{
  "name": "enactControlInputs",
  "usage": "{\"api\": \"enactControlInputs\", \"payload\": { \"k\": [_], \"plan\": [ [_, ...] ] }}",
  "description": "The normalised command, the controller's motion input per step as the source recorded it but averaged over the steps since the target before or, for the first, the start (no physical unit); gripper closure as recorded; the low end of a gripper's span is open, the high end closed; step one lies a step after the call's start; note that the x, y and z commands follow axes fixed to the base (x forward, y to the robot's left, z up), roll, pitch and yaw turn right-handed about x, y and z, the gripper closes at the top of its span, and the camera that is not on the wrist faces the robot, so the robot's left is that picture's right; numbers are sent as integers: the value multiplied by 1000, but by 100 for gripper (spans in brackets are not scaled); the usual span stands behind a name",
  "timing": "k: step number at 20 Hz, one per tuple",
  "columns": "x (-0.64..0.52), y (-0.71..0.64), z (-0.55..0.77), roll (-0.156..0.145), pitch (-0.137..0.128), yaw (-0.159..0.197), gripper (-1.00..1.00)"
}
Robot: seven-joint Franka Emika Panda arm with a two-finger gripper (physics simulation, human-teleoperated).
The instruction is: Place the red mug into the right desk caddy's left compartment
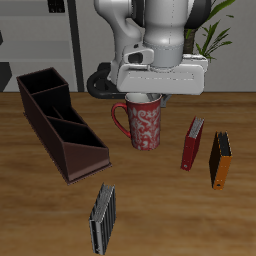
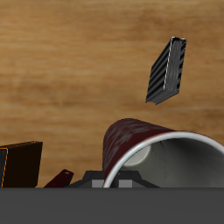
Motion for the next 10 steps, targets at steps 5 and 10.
{"api": "enactControlInputs", "payload": {
  "k": [5, 10],
  "plan": [
    [-258, -253, 313, -46, -43, -23, 100],
    [-368, -259, 278, -28, -39, 27, 100]
  ]
}}
